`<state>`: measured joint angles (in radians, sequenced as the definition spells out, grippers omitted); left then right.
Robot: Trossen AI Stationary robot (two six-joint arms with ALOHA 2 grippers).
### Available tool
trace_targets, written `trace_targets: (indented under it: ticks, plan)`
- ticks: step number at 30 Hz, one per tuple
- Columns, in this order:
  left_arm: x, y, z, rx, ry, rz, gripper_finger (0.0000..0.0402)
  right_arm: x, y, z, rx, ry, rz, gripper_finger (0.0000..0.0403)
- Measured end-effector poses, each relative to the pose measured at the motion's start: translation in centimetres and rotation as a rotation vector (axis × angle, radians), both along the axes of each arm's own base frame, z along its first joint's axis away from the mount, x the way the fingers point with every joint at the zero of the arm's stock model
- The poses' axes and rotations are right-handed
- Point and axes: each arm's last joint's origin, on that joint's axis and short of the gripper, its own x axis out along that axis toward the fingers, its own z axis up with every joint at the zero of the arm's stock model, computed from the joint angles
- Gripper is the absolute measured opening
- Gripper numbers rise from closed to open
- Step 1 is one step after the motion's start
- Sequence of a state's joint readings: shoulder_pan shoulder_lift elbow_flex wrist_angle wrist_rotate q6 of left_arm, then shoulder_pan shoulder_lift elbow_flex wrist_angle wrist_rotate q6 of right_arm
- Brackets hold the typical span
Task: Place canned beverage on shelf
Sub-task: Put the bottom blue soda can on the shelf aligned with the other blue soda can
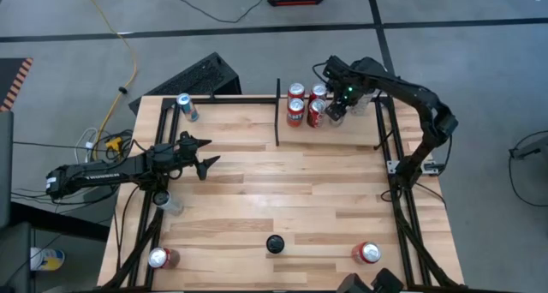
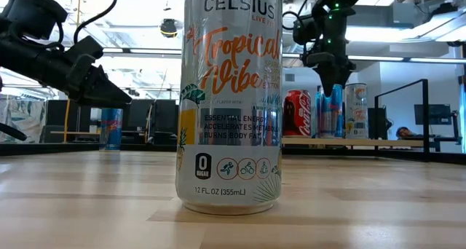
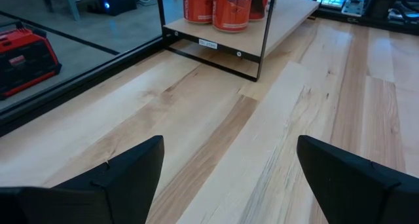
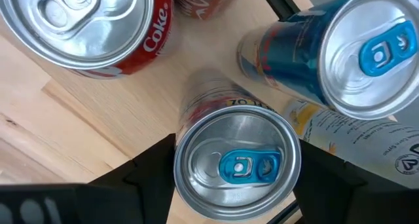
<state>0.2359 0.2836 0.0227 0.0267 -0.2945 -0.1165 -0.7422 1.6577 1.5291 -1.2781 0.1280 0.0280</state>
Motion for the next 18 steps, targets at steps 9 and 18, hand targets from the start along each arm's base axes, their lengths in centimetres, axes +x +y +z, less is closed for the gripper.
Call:
trace_targets:
  ticks: [9, 18]
  plan:
    - [0.0, 0.0, 0.0, 0.0, 0.0, 0.0, 0.0334, 0.02, -0.02, 0.01, -0.002, -0.003, -0.005, 0.0294]
    - [0.0, 0.0, 0.0, 0.0, 0.0, 0.0, 0.0334, 0.03, -0.03, 0.02, -0.003, -0.005, -0.009, 0.0296]
